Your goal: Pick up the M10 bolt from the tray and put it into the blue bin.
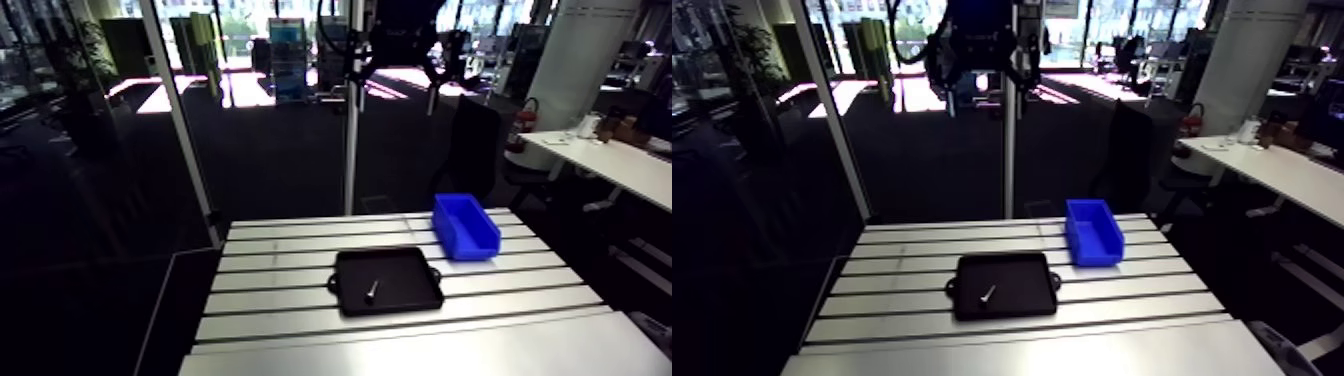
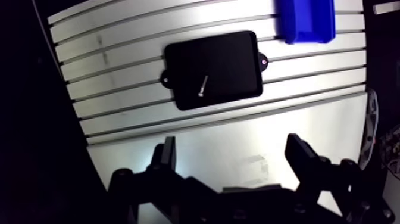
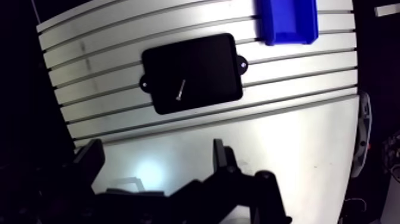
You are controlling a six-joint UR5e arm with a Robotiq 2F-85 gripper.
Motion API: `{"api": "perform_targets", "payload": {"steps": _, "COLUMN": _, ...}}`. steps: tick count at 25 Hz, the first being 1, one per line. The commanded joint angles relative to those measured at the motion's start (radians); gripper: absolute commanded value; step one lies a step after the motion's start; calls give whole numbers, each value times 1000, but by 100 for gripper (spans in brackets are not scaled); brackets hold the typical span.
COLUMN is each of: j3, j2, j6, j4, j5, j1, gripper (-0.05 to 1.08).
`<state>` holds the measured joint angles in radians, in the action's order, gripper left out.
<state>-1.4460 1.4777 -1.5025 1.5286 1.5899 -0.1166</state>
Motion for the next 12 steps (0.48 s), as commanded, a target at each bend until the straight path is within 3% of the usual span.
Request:
{"api": "perform_targets", "payload": {"steps": 1, "j3": -3, "j2": 2, "j6": 2, "j4": 0, "j5": -2, "j1": 0, "gripper": 0}}
{"api": "perform_targets", "payload": {"steps": 12, "j3": -41, "j2": 14, "j6": 78, "j4": -8, "j5": -2, "j1": 0, "gripper": 0}}
